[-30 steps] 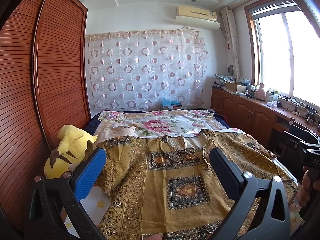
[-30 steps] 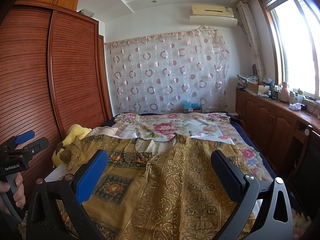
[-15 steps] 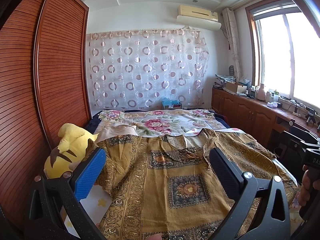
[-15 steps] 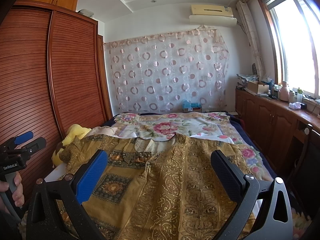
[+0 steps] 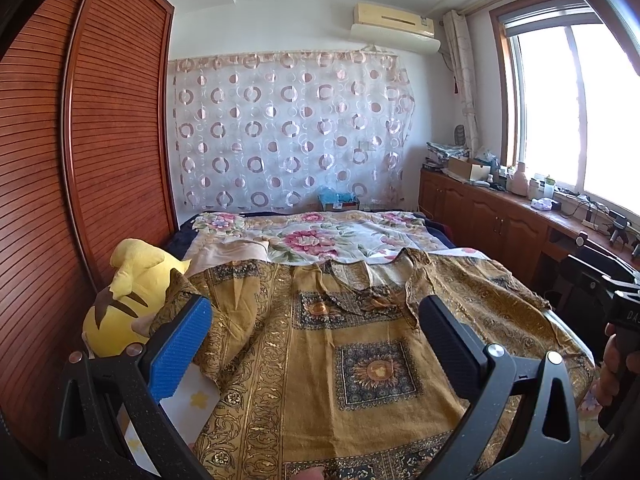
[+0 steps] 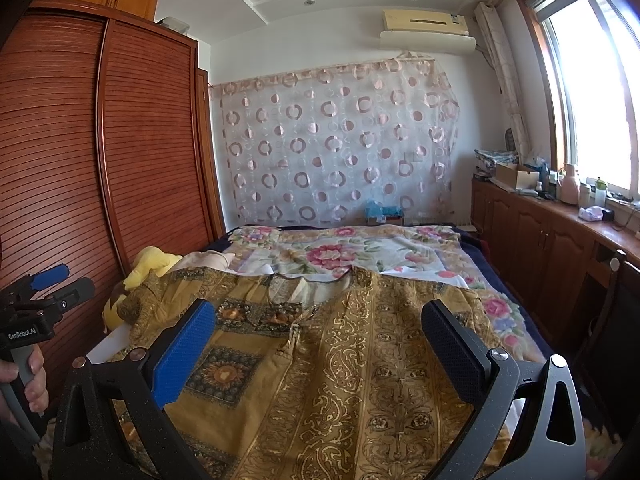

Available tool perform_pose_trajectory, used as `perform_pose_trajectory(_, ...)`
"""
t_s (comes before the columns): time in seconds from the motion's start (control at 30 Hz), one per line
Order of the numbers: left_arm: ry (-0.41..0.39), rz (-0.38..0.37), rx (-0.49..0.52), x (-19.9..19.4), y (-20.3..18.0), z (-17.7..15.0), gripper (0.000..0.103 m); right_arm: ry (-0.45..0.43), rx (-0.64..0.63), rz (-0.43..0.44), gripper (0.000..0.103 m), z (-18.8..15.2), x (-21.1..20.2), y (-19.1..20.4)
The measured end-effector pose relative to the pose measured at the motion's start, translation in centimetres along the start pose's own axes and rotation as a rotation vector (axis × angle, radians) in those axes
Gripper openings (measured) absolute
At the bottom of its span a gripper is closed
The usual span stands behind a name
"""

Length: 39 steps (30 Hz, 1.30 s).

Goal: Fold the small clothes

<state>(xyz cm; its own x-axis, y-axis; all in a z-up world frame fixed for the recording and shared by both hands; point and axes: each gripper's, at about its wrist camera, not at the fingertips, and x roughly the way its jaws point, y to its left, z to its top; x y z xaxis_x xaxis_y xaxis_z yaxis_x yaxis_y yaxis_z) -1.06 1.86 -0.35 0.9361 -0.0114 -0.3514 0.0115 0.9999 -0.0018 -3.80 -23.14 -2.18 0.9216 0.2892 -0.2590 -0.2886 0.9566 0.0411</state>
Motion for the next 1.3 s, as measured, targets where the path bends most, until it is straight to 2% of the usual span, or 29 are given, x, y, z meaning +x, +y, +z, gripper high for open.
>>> perform_pose_trajectory(0.3, 0.136, -0.002, -0.006, 4.3, 2.6, -3.0, 0.103, 0.088, -0.019, 0.070, 0.102, -1.4, 3.4, 0.5)
perform_pose_trajectory(0.57, 0.214, -0.005, -0.051, 6.7, 5.9, -4.7, 0.103, 0.161, -0.046, 0.113, 0.102, -1.2, 6.2, 1.0)
perform_pose_trajectory(0.63, 0.230, -0.003, -0.062, 7.2, 7.1, -5.0, 0.098, 0.178, -0.053, 0.121, 0.102, -1.3, 6.9, 1.0)
perform_pose_trajectory(1.07, 0.316, 0.029, -0.157, 11.4, 14.7, -4.7, 0.088, 0.312, -0.095, 0.207, 0.102, -1.4, 8.9, 1.3)
perform_pose_trajectory(1.17, 0.341, 0.048, -0.166, 12.8, 16.4, -4.7, 0.081, 0.320, -0.136, 0.209, 0.102, -1.0, 8.8, 1.4)
perform_pose_trajectory(1.3, 0.372, 0.066, -0.165, 14.4, 18.4, -4.9, 0.080, 0.325, -0.173, 0.200, 0.102, -1.1, 9.0, 1.4)
